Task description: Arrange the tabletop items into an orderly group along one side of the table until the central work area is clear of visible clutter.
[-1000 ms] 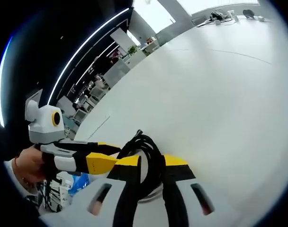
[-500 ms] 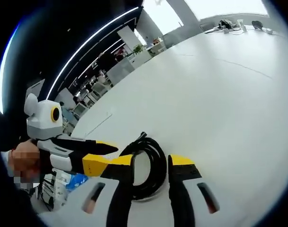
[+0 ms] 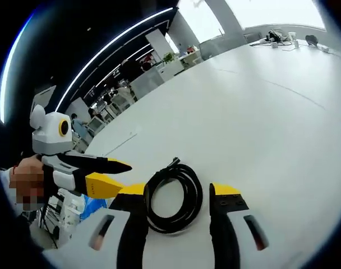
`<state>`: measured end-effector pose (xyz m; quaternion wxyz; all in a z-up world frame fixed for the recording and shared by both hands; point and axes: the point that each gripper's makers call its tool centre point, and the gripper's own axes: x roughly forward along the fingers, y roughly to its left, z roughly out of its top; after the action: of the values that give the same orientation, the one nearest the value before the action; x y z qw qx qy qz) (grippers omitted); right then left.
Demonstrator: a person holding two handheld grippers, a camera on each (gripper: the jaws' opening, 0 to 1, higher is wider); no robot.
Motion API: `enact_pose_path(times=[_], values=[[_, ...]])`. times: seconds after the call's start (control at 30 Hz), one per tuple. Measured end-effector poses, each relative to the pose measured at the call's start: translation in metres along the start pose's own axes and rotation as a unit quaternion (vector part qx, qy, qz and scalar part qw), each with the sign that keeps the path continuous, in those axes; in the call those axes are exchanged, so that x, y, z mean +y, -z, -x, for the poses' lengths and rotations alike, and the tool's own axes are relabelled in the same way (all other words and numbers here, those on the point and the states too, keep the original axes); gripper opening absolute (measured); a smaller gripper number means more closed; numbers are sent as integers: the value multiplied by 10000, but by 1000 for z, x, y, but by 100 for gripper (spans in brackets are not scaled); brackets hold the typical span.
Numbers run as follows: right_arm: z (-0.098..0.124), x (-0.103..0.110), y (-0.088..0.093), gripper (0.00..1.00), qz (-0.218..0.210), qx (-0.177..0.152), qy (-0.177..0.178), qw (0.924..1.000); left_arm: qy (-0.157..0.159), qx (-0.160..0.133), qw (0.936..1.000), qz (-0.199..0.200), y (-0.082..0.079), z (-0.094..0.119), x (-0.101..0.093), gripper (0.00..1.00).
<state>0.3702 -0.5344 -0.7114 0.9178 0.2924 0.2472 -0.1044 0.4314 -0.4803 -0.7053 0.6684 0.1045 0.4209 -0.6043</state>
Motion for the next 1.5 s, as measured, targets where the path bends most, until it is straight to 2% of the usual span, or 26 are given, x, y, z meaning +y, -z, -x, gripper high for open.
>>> enact_pose_path(times=[0.13,0.33,0.57,0.97,1.4,1.5], values=[[0,6,-1,47,92,17,-49,9999,33,-42,10000,-3,2,12,-1,58],[-3,10,-5,54,219,11,-84,9997,125,-137,9998,-19,0,24,-2,62],[3,19,-10,60,276,-9,-130,9995,217,-226,9995,11,-1,44,-4,62],[20,54,1,67,408,21,-251,9989,115,-432,9990,-21,2,86,5,64],[36,92,19,69,591,125,-358,9975,-1,-534,9985,-79,22,130,12,65],[36,95,20,69,618,149,-394,9972,-37,-583,9983,-52,27,141,15,65]])
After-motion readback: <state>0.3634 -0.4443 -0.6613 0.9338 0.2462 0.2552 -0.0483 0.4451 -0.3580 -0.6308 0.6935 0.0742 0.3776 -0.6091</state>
